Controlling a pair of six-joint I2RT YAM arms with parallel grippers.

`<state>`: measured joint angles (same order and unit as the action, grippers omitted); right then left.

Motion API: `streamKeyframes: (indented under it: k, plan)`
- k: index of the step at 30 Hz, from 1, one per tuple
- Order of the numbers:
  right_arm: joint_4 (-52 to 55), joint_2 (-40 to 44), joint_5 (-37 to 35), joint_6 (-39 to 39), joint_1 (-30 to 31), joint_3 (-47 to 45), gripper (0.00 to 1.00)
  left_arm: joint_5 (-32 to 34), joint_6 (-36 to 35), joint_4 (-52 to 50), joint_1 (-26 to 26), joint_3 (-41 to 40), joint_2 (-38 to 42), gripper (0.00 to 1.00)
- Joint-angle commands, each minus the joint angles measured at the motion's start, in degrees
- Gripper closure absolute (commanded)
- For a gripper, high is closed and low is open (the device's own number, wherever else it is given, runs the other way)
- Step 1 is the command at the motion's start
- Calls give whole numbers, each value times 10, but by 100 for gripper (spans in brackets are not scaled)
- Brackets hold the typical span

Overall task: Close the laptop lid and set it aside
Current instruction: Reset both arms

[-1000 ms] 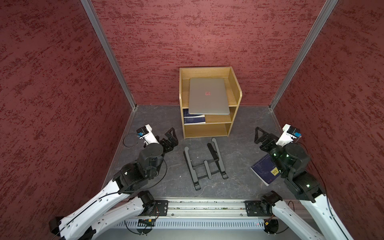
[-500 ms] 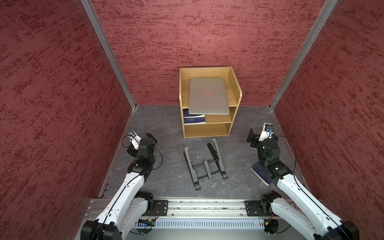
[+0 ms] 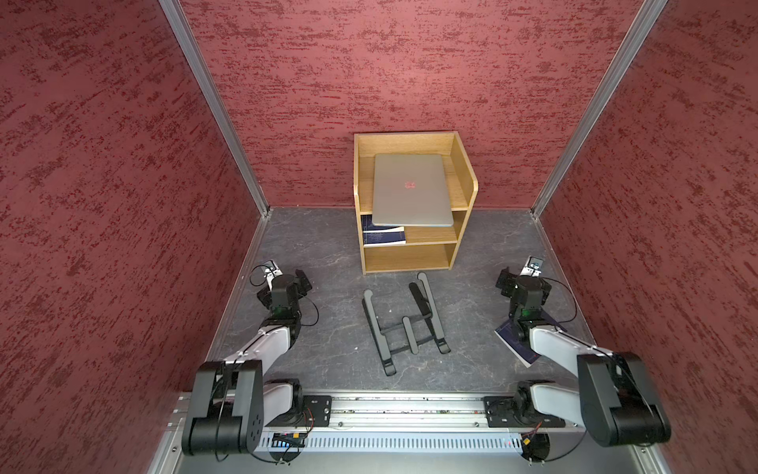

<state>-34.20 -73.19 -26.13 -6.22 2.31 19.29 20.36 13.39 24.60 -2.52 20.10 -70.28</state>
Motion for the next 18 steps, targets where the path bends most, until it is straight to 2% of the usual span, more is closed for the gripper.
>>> streamKeyframes:
  k: [1,4,6,8,10,11,12,13,14,16,18]
  plan:
    - [-118,-25,54,-4,-14,-9,1,-48,-42,110,-4,8,-35,0]
    - [-182,-72,98,-3,-23,-12,1,-74,-61,194,-4,4,-77,0]
    - [-154,-74,130,8,-23,0,1,-85,-74,232,-1,4,-114,0]
    - [-170,-82,154,18,-23,0,1,-108,-101,217,13,14,-123,0]
    - [-226,-97,199,38,-23,-20,2,-160,-124,259,16,4,-151,0]
    - [-263,-116,216,44,-23,-32,1,-165,-135,313,17,-6,-176,0]
    - [-310,-146,223,48,-23,-40,1,-147,-132,313,25,-6,-177,0]
    - [-307,-158,221,47,-23,-38,2,-140,-127,290,25,-1,-170,0]
    - [-236,-146,219,44,-23,-20,2,-133,-128,299,23,4,-181,0]
    - [-185,-152,214,52,-18,23,1,-140,-122,283,19,6,-175,0]
    - [-186,-151,208,54,-13,23,1,-141,-120,279,18,7,-172,0]
